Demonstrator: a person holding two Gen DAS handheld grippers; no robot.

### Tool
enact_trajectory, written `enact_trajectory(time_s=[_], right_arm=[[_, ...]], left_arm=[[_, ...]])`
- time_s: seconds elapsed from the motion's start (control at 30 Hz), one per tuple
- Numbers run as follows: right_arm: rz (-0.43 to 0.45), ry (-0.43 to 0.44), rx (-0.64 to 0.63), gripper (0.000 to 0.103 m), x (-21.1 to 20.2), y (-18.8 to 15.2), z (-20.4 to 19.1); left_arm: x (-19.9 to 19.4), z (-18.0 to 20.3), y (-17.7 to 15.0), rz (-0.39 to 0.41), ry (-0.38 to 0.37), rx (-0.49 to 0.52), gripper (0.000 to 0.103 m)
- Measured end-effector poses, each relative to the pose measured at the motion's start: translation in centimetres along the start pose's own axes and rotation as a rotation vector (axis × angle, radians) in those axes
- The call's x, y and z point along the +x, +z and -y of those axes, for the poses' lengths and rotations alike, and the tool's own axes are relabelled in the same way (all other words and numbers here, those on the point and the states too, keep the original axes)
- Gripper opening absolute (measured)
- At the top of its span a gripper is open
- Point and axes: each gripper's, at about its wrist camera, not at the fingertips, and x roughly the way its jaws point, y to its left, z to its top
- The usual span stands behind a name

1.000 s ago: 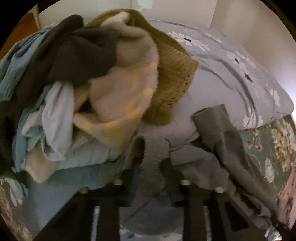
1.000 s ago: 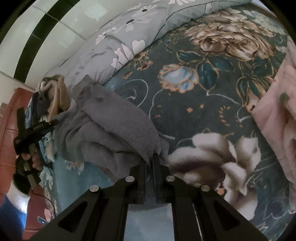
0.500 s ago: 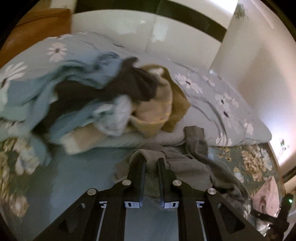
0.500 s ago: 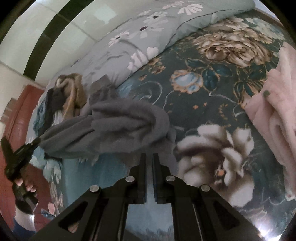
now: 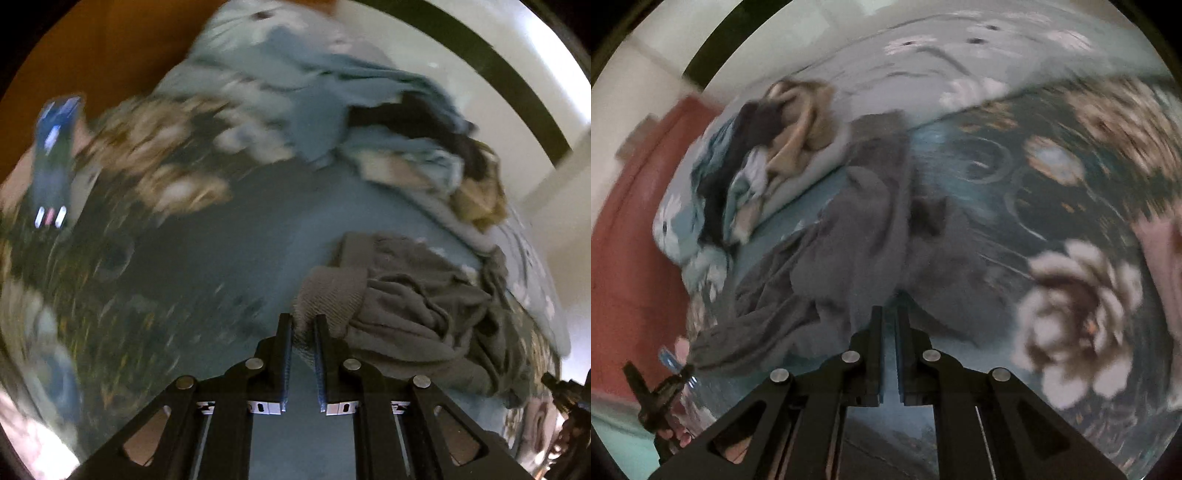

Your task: Fold clothes

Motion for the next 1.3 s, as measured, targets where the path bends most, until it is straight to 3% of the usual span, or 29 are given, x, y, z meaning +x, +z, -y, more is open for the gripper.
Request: enact_trajectory(time_s=[0.17,0.3,0.43,0.57,0.73,0.77,0.8,0.83,1.0,1.13,1.23,1.3], right_arm=[[-0.019,-0.063,-0.011,0.008,4.3,3.3,-2.0],[-0.038,-0.112,-0.018,0.030,7.6,5.9,-3.4],[-0.095,-0.091,-0.049,0.030,10.1,6.5,-5.9],[-0.202,-0.069,-0.186,0.044,13.4,5.3,-10.9],[-0.264,-0.299,-0.262,0.044,16.8,3.9,-12.7],[-0.272,-0.321,-0.253,0.040,17.0,3.7,-12.3],[-0.275,-0.335,-0.236,0.014,16.8,3.6,-11.7],[-0.270,-0.338,-0.208,0.004,16.3,3.7,-11.1],[-0.152,-0.302,-0.068,0.004,9.9,4.7,-7.8],[0.032,-0.265,0.016,0.004,0.8,4.2,-5.1],[0.108,-0.284,0.101,0.004,-4.1,1.1,-1.6],[0.108,-0.306,0.189,0.004,-5.8,-1.6,1.3]], left_arm=[[1.3,-2.1,-1.7,-0.034,-0.008,-0.099,0.012],[1.7,-1.3,-1.3,-0.046,-0.017,-0.078,0.012],[2.0,-1.7,-1.6,-0.061,-0.027,-0.092,0.012],[2.1,-2.3,-2.4,-0.072,-0.043,-0.123,0.012],[1.5,-2.4,-2.6,-0.062,-0.082,-0.137,0.012],[1.4,-2.4,-2.6,-0.060,-0.091,-0.138,0.012],[1.3,-2.4,-2.6,-0.059,-0.098,-0.139,0.012],[1.2,-2.4,-2.6,-0.057,-0.106,-0.141,0.012],[0.6,-2.4,-2.5,-0.037,-0.156,-0.141,0.012],[0.2,-2.7,-2.9,-0.023,-0.210,-0.157,0.012],[0.2,-3.0,-3.7,-0.030,-0.247,-0.167,0.013],[0.6,-3.4,-4.3,-0.047,-0.269,-0.179,0.015]])
